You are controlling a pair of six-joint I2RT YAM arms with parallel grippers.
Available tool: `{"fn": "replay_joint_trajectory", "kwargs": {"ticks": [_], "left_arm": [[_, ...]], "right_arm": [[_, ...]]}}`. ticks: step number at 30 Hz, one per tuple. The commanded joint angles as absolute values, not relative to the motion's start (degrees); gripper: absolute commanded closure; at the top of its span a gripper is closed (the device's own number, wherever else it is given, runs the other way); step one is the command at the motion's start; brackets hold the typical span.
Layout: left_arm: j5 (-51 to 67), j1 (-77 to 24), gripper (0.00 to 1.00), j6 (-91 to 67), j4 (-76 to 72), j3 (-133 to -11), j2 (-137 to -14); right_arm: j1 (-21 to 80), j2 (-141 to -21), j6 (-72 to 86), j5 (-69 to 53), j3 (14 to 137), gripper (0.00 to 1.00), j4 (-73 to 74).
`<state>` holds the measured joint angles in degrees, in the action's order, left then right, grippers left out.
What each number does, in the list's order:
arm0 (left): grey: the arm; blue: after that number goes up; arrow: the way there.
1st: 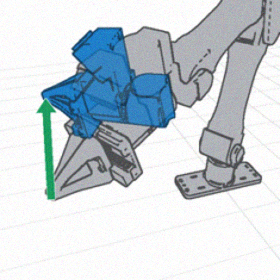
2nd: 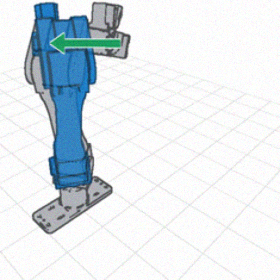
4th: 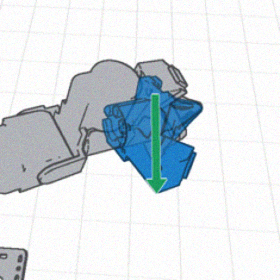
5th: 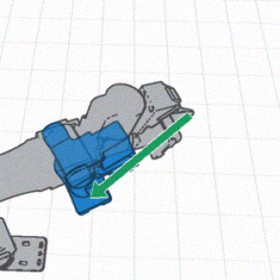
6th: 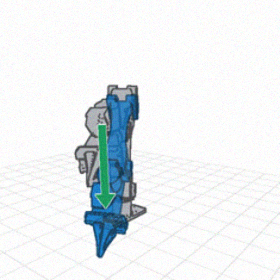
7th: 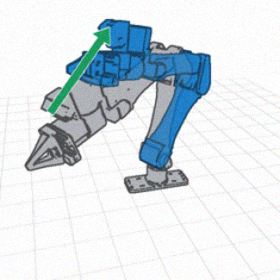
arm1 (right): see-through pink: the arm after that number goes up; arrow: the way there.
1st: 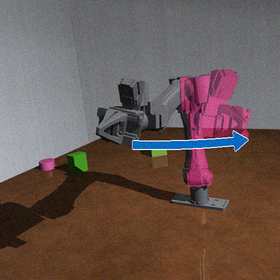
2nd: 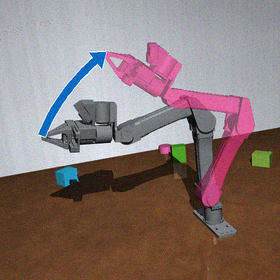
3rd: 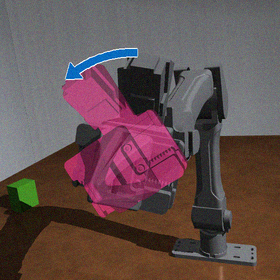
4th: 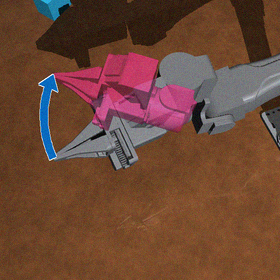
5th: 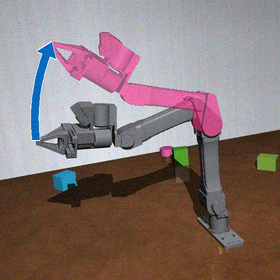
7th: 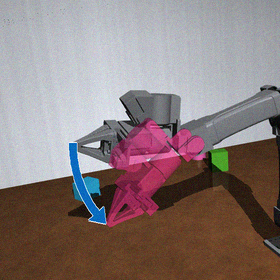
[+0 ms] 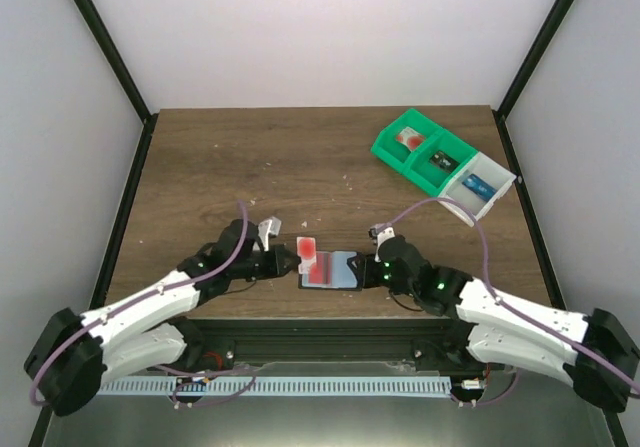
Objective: Take the credit cards out of the card holder
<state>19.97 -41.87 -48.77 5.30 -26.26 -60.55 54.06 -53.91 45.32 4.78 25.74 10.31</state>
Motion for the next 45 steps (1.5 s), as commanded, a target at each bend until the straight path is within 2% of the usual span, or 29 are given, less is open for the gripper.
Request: {"fn": "replay_joint_trajectory", "kwargs": {"ticks": [1,5,8,12,16,19,34,40,45], "left_arm": [[23.5,-41.5,1.0,-42.9,7.8,-28.6,-54.3],[31.4,-41.5,1.0,-40.0,7.0,-29.1,-50.8],[36.9,-41.6,1.0,-37.2,5.2,-28.2,-49.3],[44.6,-41.8,1.0,-36.8,-3.7,-22.0,-45.0],[51.5,-42.0,1.0,-40.3,-12.8,-18.2,-42.9],[53.2,-43.8,1.0,-40.1,-14.1,-18.5,-43.5],[55.4,-46.4,1.0,-39.5,-15.4,-18.8,-46.0],[55.8,-46.5,1.0,-39.8,-16.5,-18.4,-45.9],[55.7,-46.5,1.0,-39.9,-16.6,-18.3,-45.6]], "right_arm": [[53.7,-47.4,38.1,-1.0,28.9,0.75,14.0],[53.7,-39.0,34.2,-9.2,29.9,0.59,14.6],[53.7,-32.0,32.4,-12.8,31.4,0.55,16.5],[53.7,-28.1,30.1,-15.8,37.0,0.56,24.7],[53.7,-31.0,29.8,-17.4,43.2,0.57,34.3],[53.7,-32.3,29.3,-18.5,46.0,0.57,37.5],[53.7,-45.2,21.0,-22.3,52.9,0.57,37.0],[53.7,-51.8,18.1,-27.8,55.3,0.73,34.6],[53.7,-55.2,16.9,-35.0,55.4,0.71,32.9]]}}
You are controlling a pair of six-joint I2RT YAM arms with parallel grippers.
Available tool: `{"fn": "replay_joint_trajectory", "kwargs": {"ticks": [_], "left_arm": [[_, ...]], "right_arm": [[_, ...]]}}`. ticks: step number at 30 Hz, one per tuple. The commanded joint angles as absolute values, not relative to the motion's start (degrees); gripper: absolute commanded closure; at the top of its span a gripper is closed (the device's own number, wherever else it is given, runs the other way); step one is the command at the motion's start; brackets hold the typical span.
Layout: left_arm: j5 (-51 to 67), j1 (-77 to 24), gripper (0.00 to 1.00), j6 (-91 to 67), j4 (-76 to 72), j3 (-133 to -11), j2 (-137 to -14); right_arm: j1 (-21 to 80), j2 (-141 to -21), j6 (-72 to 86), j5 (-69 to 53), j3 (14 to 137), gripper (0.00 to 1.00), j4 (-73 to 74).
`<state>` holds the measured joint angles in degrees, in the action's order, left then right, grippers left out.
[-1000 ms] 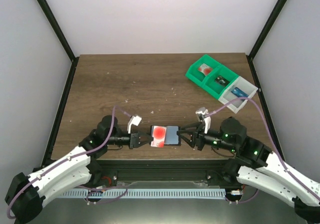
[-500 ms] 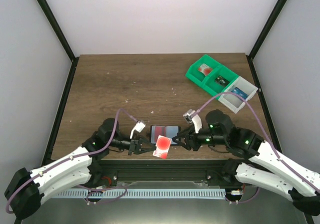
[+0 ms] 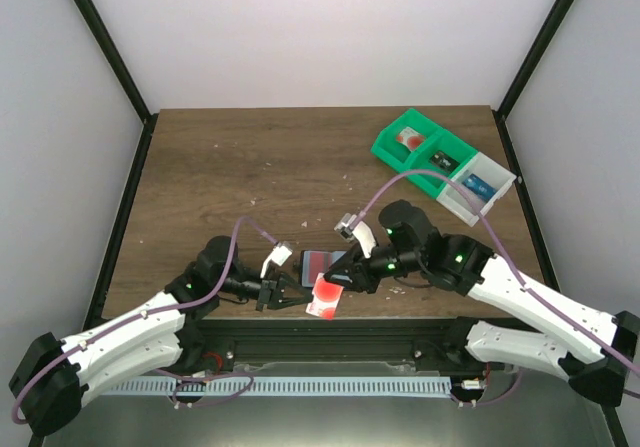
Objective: Take the credit cards out of the card holder
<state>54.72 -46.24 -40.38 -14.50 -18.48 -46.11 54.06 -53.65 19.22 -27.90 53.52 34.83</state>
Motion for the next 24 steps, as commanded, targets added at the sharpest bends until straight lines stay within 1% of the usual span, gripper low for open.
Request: {"fn": "replay_joint_trajectory", "kwargs": {"ticks": [1,7,8,10,11,12,14,16,24], "left_arm": [[55.7,-46.4,1.0,-39.8,-16.6,-18.2,-45.6],[56.0,-46.4,1.0,-39.8,-16.9,-18.3,-45.6],[56.1,-46.4,1.0,-39.9,-17.0,-18.2,-45.6],[56.2,-46.5,1.0,-39.9,-17.0,-18.2,-45.6],[56.2,-46.4,1.0,-39.9,-17.1,-18.2,-45.6],[56.2,-46.4,1.0,-39.9,-17.1,-18.2,-45.7],[56.2,-46.4,1.0,-39.9,-17.0,-18.4,-45.9],[56.2,-46.5,1.0,-39.8,-17.0,-18.3,-45.9],[55.7,-46.4,1.0,-40.1,-17.3,-18.0,-44.6]], "right_arm": [[53.7,-55.5,16.9,-35.2,55.3,0.71,32.8],[53.7,-55.9,16.2,-33.6,55.2,0.72,34.7],[53.7,-55.8,16.1,-33.3,55.0,0.71,34.8],[53.7,-55.6,16.3,-32.4,55.1,0.6,35.1],[53.7,-55.6,16.4,-32.1,55.1,0.59,35.3],[53.7,-55.6,16.4,-32.1,55.2,0.61,35.3],[53.7,-55.6,16.4,-32.8,55.2,0.68,35.1],[53.7,-55.4,16.2,-33.4,54.8,0.71,34.9],[53.7,-54.6,16.1,-34.4,52.9,0.78,35.0]]}}
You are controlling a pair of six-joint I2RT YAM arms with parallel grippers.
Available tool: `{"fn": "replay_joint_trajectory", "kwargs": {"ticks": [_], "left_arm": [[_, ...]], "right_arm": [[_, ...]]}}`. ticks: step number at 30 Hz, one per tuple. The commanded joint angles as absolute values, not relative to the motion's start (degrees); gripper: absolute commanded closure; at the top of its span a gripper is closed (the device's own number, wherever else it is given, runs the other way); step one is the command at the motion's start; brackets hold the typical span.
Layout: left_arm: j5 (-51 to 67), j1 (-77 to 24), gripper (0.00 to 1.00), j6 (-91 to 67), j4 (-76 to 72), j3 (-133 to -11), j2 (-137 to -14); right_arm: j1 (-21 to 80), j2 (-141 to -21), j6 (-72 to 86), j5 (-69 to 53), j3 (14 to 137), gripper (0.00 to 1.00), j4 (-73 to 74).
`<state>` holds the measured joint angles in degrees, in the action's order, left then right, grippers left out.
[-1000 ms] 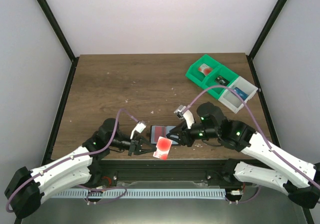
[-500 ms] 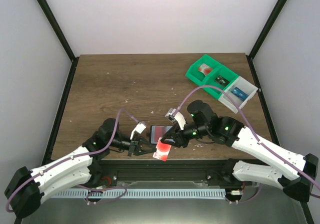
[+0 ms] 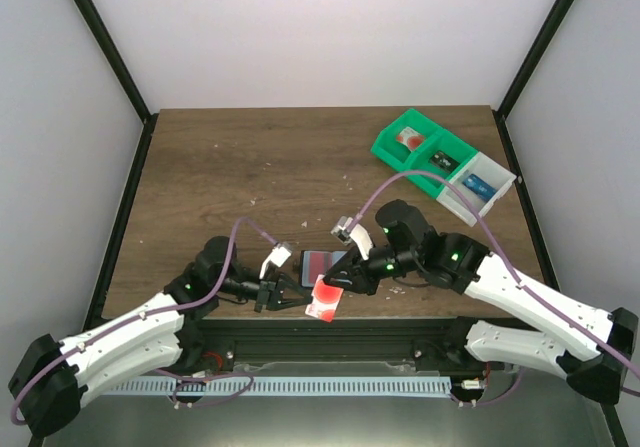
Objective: Take the credit cards out of the card holder
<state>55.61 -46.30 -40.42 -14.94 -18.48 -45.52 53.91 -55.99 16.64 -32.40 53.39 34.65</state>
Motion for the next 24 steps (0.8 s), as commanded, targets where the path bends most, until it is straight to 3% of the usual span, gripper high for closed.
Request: {"fn": "replay_joint_trajectory", "kwargs": {"ticks": [1,11,18,20,21,24], "left_arm": [[55.7,-46.4,1.0,-40.1,-17.3,-18.1,-44.8],[55.6,-46.4,1.0,-40.3,-17.7,-17.8,-44.7],[55.5,-46.5,1.0,-40.4,-18.1,-17.6,-44.4],[53.4,-46.4,1.0,-40.2,-16.8,-17.9,-44.3],[51.8,-46.4,0.98,-40.0,-15.5,-18.3,-44.3],[46.5,-46.3,0.63,-38.1,-8.7,-21.0,-44.4]], "right_arm": [[53.7,-54.3,16.1,-34.3,52.8,0.78,34.9],[53.7,-54.4,16.4,-34.9,51.0,0.78,34.4],[53.6,-53.6,16.2,-34.2,51.0,0.98,34.0],[53.6,-53.4,16.7,-34.0,50.6,0.99,33.3],[53.6,-53.2,17.2,-33.7,50.3,1.0,32.6],[53.6,-52.2,19.9,-30.8,49.9,1.0,29.8]]}}
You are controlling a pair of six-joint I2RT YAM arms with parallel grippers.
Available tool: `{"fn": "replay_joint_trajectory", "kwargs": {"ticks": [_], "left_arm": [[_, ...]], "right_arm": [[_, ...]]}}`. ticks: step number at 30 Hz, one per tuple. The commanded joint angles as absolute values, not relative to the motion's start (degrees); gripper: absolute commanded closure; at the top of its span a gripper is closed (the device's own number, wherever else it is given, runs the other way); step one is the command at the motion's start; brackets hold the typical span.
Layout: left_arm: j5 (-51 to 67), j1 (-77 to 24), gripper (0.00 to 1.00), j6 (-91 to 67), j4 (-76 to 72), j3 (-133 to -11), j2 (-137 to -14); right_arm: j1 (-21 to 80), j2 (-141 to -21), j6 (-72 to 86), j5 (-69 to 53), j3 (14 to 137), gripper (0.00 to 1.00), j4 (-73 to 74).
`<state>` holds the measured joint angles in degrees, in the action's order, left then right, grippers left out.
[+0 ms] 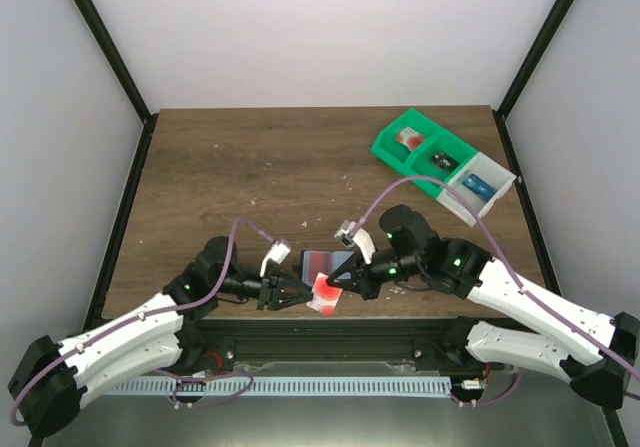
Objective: Take the credit cards out of the card holder
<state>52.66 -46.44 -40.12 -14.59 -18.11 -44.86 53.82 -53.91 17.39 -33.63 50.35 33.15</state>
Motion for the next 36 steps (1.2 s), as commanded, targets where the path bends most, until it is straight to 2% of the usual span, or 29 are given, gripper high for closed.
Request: {"fn": "replay_joint_trajectory", "kwargs": {"ticks": [1,2,3,4,5,11,19,27,36], "left_arm": [[45.0,-46.2,0.54,-37.5,-6.7,-22.0,-44.4],[43.2,-46.2,0.38,-36.9,-5.0,-23.3,-44.2],[41.3,-46.1,0.15,-36.2,-2.4,-24.4,-43.9],[38.9,-46.0,0.04,-35.6,-0.4,-25.5,-43.5],[36.5,-45.9,0.01,-35.1,1.4,-26.4,-42.9],[21.5,-45.6,0.0,-31.0,10.3,-31.1,-39.8],[7.2,-45.5,0.0,-25.7,16.3,-35.1,-35.9],[3.5,-45.4,0.0,-23.5,17.6,-34.7,-36.1],[5.7,-45.3,0.0,-22.6,17.5,-34.7,-36.2]], "right_arm": [[53.6,-51.8,20.9,-29.2,49.8,1.0,28.9],[53.5,-51.5,21.9,-27.2,49.7,1.0,28.2],[53.4,-51.2,23.3,-24.4,49.8,1.0,27.5],[53.3,-51.0,24.6,-21.5,49.9,1.0,27.0],[53.1,-51.0,26.1,-18.3,49.9,0.99,26.5],[50.3,-51.8,31.7,-4.0,49.6,1.0,21.6],[32.2,-55.8,38.0,2.2,45.9,0.99,10.3],[18.5,-67.9,43.5,6.5,49.8,1.0,-1.2],[9.7,-82.3,52.2,10.5,56.2,1.0,-9.1]]}}
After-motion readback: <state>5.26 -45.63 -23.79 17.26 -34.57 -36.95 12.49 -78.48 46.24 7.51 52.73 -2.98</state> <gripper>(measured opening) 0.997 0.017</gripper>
